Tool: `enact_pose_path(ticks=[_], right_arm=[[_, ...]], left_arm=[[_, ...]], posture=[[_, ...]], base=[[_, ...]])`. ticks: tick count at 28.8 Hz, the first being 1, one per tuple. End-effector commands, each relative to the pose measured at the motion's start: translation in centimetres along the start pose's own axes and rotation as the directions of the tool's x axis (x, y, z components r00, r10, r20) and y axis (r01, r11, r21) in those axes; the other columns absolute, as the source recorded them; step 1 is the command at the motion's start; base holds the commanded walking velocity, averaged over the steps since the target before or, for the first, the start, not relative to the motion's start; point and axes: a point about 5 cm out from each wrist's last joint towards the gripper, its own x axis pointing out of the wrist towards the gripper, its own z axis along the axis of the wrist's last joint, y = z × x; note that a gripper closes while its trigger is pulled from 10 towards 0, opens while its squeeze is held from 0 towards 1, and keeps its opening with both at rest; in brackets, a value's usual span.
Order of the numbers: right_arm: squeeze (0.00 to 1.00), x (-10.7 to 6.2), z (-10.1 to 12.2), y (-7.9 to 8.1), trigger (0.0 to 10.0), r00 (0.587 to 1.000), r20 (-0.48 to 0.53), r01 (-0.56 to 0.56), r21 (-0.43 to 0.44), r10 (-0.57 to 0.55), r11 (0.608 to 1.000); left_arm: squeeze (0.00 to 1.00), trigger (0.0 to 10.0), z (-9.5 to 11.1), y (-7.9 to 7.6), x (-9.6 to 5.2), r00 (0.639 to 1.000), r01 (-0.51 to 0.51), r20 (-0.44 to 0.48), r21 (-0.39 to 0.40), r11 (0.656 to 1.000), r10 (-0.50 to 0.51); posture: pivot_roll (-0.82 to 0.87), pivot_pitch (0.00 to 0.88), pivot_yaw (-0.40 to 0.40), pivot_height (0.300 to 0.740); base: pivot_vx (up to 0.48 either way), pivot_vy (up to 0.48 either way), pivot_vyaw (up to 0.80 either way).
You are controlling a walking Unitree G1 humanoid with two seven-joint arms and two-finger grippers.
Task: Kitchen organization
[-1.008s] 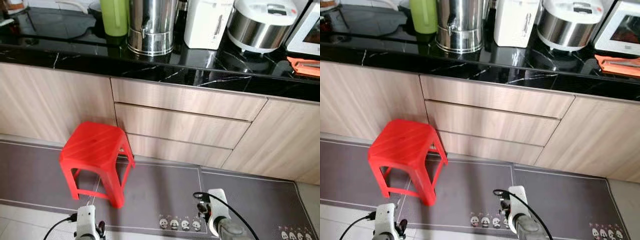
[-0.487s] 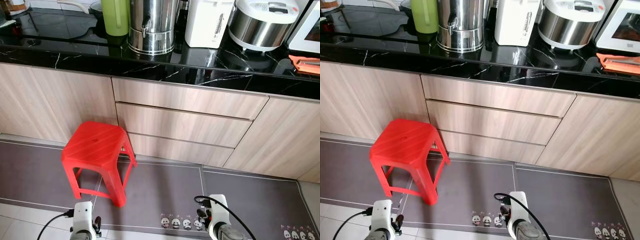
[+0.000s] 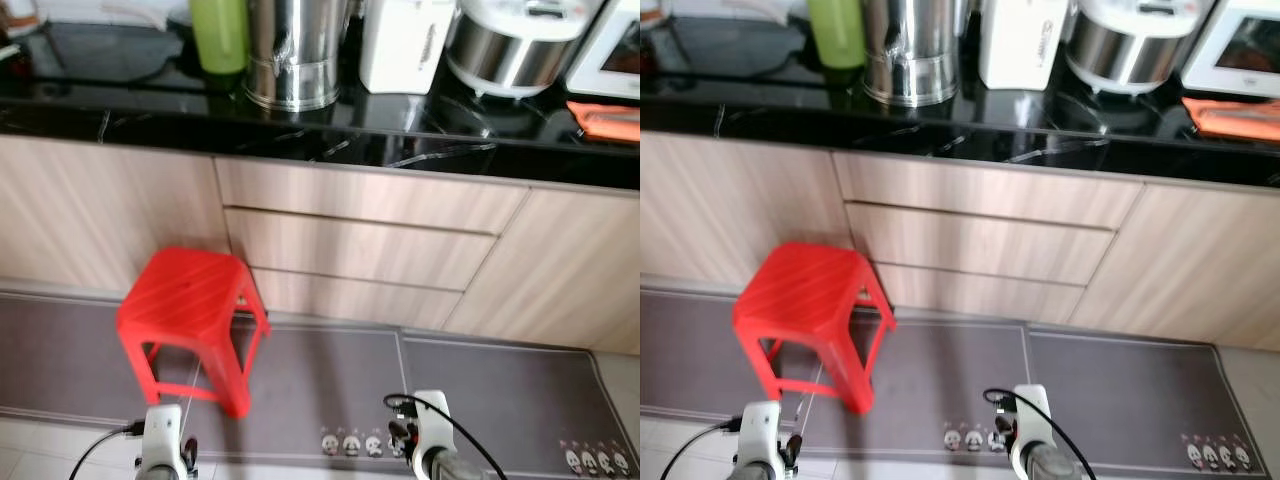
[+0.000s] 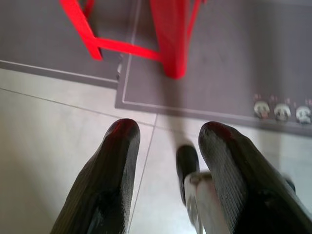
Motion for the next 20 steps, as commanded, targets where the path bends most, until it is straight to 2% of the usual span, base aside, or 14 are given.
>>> enact_pose_path(ticks=[1, 8, 10, 13, 15, 18, 20], right_arm=[[0.00, -0.1, -0.1, -0.4, 10.0, 1.000, -0.014, 0.009, -0.010, -0.009, 1.000], [0.00, 0.0, 0.1, -0.3, 10.0, 1.000, -0.013, 0.001, -0.011, -0.001, 1.000], [0.00, 0.0, 0.1, -0.2, 10.0, 1.000, -0.011, -0.007, -0.016, 0.007, 1.000], [0.00, 0.0, 0.1, -0.2, 10.0, 1.000, -0.009, -0.015, -0.021, 0.014, 1.000], [0.00, 0.0, 0.1, -0.2, 10.0, 1.000, -0.010, -0.015, -0.022, 0.015, 1.000], [0.00, 0.0, 0.1, -0.2, 10.0, 1.000, -0.011, -0.015, -0.023, 0.014, 1.000], [0.00, 0.0, 0.1, -0.2, 10.0, 1.000, -0.010, -0.013, -0.024, 0.013, 1.000]], left_arm=[[0.00, 10.0, -0.9, 0.0, -0.2, 1.000, 0.001, -0.029, -0.012, 1.000, -0.001], [0.00, 10.0, -2.3, 1.4, -0.9, 0.999, -0.008, -0.050, 0.029, 1.000, 0.009], [0.00, 10.0, -2.3, 1.5, -1.0, 0.999, 0.002, -0.040, 0.082, 0.997, 0.001], [0.00, 10.0, -2.2, 1.4, -1.0, 0.999, 0.017, -0.033, 0.136, 0.991, -0.013], [0.00, 10.0, -2.2, 1.4, -1.0, 0.999, 0.014, -0.037, 0.123, 0.992, -0.010], [0.00, 10.0, -2.2, 1.3, -1.0, 0.999, 0.007, -0.038, 0.100, 0.995, -0.003], [0.00, 10.0, -2.0, 0.9, -0.9, 0.999, 0.029, -0.036, 0.120, 0.992, -0.025]], posture=[[0.03, 0.021, -0.048, 0.740], [0.03, 0.012, -0.047, 0.740], [0.03, 0.009, -0.046, 0.740], [0.03, 0.005, -0.043, 0.740], [0.03, 0.007, -0.045, 0.740], [0.03, 0.009, -0.046, 0.740], [0.03, 0.021, -0.046, 0.740]], base=[[0.000, 0.000, -0.65], [0.000, 0.000, -0.64], [0.000, 0.000, -0.64], [0.000, -0.400, -0.62], [0.000, -0.480, -0.61], [0.000, 0.000, -0.61], [0.000, 0.000, -0.59]])
